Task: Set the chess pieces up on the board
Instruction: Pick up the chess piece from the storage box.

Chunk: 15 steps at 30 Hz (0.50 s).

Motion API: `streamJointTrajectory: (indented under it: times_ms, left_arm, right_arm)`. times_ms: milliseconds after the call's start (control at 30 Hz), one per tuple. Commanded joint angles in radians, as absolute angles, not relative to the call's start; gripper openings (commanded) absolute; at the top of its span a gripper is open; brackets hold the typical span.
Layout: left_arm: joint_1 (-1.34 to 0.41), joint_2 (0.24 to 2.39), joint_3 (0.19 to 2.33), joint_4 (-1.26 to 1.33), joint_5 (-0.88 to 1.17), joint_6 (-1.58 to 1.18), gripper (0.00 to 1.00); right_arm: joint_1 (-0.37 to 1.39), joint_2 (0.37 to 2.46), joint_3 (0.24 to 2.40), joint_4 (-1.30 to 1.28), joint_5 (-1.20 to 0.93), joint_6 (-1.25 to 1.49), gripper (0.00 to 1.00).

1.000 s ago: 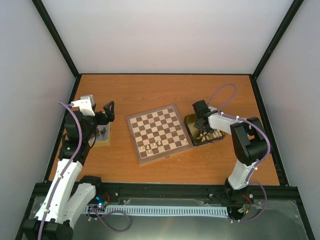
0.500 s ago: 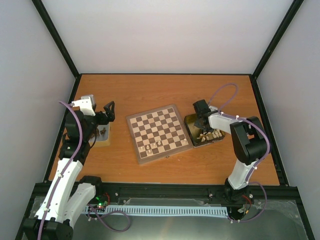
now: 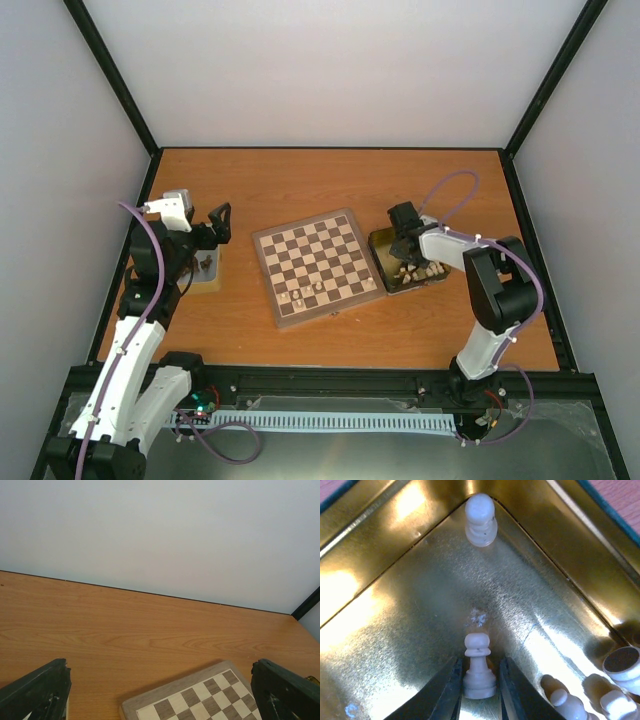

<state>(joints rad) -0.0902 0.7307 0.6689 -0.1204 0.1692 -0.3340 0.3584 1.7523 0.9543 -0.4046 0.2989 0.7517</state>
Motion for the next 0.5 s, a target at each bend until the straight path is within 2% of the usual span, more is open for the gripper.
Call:
streamJointTrajectory:
  times_ms: [0,233,467]
  left_arm:
    - [-0.095,0.725,0.690,-0.084,0.186,-0.339,1.00]
    - [-0.094,0.725,0.687,-0.072,0.224,-0.345,1.00]
    - [-0.095,0.761,0.665,0.033,0.489,-0.351,1.00]
  right_arm:
    - [0.350,1.759,0.910,-0.492,0.240,0.780,0.20]
    - [0.350,1.687,0.889,-0.418,0.236,0.703,0.15]
    - [0.351,1.492,0.898,-0.352,0.162,0.574,0.14]
